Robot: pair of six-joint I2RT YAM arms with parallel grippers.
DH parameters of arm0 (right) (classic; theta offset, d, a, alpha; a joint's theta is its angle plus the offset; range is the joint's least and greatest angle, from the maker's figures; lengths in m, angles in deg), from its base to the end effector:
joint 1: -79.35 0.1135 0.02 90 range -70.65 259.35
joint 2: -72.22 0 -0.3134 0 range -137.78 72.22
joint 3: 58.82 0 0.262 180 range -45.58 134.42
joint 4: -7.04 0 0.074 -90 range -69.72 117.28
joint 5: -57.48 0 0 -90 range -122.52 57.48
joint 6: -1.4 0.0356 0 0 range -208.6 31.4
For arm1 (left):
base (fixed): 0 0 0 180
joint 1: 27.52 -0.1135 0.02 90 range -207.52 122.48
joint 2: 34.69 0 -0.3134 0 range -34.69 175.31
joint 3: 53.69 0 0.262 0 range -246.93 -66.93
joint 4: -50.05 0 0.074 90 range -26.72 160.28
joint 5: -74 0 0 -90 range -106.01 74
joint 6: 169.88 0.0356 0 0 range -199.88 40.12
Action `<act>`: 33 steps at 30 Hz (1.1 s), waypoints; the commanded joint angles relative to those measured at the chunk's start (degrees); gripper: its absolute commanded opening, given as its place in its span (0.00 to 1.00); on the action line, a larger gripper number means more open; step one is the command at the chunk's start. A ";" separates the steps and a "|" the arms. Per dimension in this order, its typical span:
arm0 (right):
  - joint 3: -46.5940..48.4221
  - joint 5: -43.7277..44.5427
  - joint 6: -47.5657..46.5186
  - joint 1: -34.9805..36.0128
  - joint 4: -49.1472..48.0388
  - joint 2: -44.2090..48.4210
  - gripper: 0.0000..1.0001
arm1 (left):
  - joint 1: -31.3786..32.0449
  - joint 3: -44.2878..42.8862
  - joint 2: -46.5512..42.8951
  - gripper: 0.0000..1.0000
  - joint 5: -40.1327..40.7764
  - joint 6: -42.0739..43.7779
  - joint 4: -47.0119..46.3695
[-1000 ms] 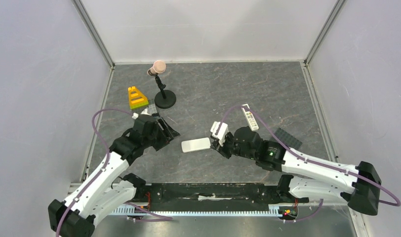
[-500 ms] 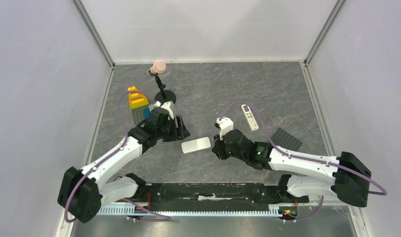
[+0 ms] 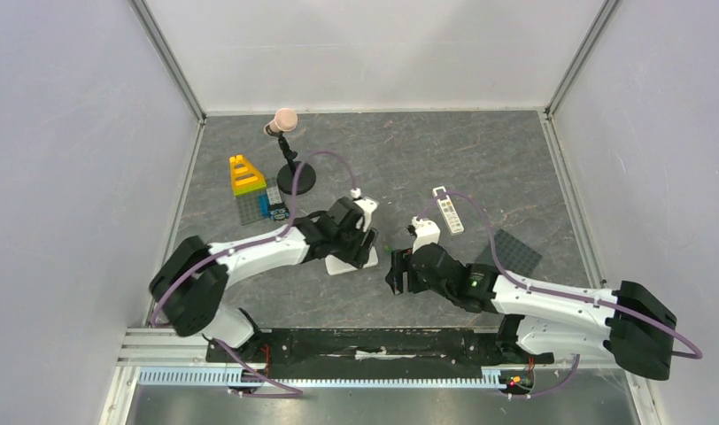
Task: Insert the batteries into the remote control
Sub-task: Pick up the remote control from the center of the board.
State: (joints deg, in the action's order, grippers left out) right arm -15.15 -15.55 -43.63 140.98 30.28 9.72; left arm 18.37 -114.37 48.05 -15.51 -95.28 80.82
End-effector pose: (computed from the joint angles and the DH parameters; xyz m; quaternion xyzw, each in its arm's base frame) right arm 0.1058 0.1741 0.2345 -0.0716 0.9029 0.2415 0.3482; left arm 0.2017 -0.2076 0.2387 0.2479 0.9148 -0.1590 0.2763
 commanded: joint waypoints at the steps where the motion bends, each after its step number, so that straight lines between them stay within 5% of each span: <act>1: -1.25 3.06 0.45 -0.11 0.01 3.89 0.76 | 2.41 -7.15 7.33 0.71 3.98 11.55 3.40; 14: -3.63 3.90 -0.52 -0.98 3.37 10.36 0.79 | 2.54 -18.21 22.43 0.70 1.53 17.42 14.83; 27: -3.34 1.99 1.27 -1.11 4.64 11.34 0.81 | 2.54 -16.48 19.34 0.73 -2.69 10.19 16.30; 33: -3.50 0.37 2.35 -1.11 4.49 11.42 0.82 | 2.58 -16.37 21.31 0.76 5.70 6.64 17.88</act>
State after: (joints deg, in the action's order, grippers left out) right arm -18.45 -14.52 -42.85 140.19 35.44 20.43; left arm 20.86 -131.11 67.91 -15.29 -84.68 96.95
